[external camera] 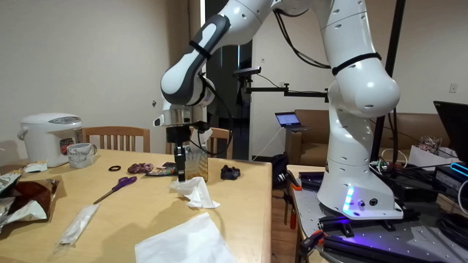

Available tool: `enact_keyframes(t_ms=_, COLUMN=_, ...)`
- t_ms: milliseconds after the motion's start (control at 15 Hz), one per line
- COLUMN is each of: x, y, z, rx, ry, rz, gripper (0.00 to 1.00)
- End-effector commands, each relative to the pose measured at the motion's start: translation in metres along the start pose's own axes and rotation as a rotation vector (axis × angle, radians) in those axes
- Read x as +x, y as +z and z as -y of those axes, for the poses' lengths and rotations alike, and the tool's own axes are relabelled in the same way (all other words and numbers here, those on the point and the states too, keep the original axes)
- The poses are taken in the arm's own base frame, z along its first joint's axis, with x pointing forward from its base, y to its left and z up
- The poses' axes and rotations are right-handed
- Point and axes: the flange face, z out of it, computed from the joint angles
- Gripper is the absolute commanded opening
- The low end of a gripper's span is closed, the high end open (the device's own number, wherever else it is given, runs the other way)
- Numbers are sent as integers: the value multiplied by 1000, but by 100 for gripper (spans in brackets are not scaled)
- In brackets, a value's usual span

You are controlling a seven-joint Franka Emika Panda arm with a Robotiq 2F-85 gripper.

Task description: Remove a tissue from the box and put it on the table

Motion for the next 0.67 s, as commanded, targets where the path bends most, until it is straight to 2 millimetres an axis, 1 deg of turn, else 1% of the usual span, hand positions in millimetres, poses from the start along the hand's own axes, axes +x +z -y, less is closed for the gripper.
enact_keyframes(t_ms=0, x=-10, y=11, z=-14, rx=13, ry=46, rz=-25, gripper=0)
enact_keyframes(t_ms=67, x=-13, y=12, z=-18, rx=18, ry=58, rz=-38, gripper=0)
enact_keyframes(t_ms=133, x=-18, y=8, z=-21, rx=19, ry=77, rz=-56, gripper=0)
enact_keyframes(t_ms=200, x=-22, y=8, z=-25, rx=26, ry=96, rz=-74, gripper=0)
enact_keyframes(t_ms=400, x=-36, y=-3, z=-35, rx=68, ry=187, rz=-131, gripper=0)
enact_keyframes(t_ms=467, x=-41, y=-5, z=-36, rx=100, ry=235, rz=-134, gripper=0)
enact_keyframes(t_ms=600, x=-50, y=-20, z=-33, rx=110, ry=272, rz=-172, gripper=0)
